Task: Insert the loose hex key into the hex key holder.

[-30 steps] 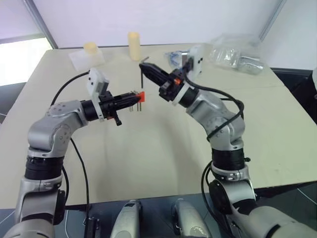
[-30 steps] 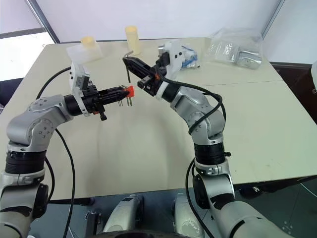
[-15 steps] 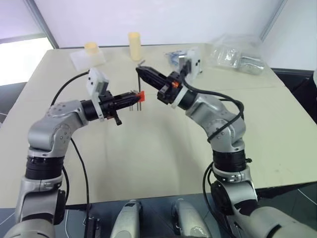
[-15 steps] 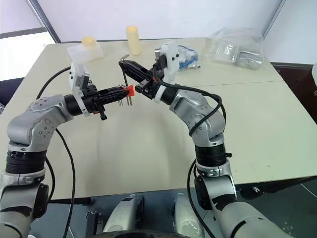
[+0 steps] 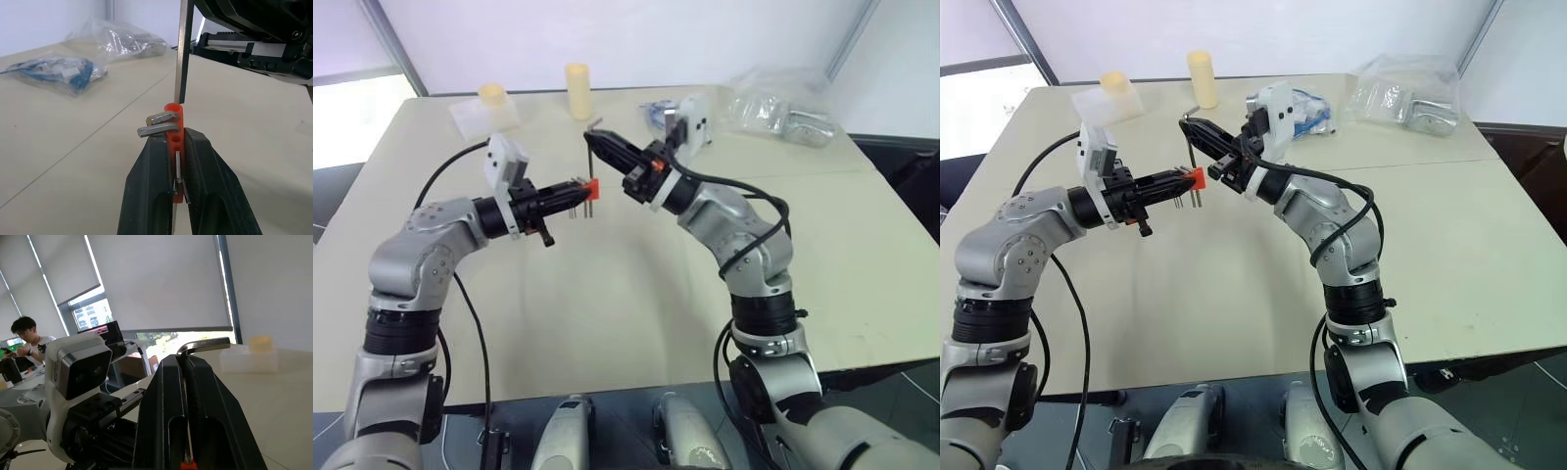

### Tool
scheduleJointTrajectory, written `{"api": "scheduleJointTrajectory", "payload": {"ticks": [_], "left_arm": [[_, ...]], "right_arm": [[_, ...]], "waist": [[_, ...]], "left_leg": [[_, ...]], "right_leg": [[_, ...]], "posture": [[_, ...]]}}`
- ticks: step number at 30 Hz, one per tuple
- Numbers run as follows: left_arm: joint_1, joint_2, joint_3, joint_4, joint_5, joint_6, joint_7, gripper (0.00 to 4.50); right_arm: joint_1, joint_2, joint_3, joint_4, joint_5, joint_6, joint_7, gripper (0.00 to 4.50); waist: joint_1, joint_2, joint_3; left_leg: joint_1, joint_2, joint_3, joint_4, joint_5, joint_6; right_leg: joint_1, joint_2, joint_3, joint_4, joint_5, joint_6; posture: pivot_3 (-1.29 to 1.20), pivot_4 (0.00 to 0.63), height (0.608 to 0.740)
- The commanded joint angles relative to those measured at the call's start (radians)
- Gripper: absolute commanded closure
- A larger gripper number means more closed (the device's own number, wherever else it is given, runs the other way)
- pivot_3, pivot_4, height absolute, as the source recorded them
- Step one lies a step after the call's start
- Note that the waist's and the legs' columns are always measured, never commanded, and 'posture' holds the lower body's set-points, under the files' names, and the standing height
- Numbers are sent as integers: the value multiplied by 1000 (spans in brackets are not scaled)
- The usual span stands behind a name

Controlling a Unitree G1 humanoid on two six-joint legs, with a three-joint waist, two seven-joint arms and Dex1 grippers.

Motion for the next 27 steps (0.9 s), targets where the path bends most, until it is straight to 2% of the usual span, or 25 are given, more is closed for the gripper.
{"api": "scheduleJointTrajectory", "payload": {"ticks": [1,27], "left_arm": [[-32,-2,36,-24,-26,-9,3,4500],[-35,-5,45,-34,-56,7,20,4500]], "right_arm": [[-25,2,1,-18,5,-25,6,4480],[-28,-11,-2,1,-12,-47,2,4480]], "waist": [[0,0,0],[0,0,0]], "left_leg": [[0,0,0,0,0,0],[0,0,0,0,0,0]], "right_leg": [[0,0,0,0,0,0],[0,0,0,-1,0,0]], "posture": [[0,150,740],[0,150,740]]}}
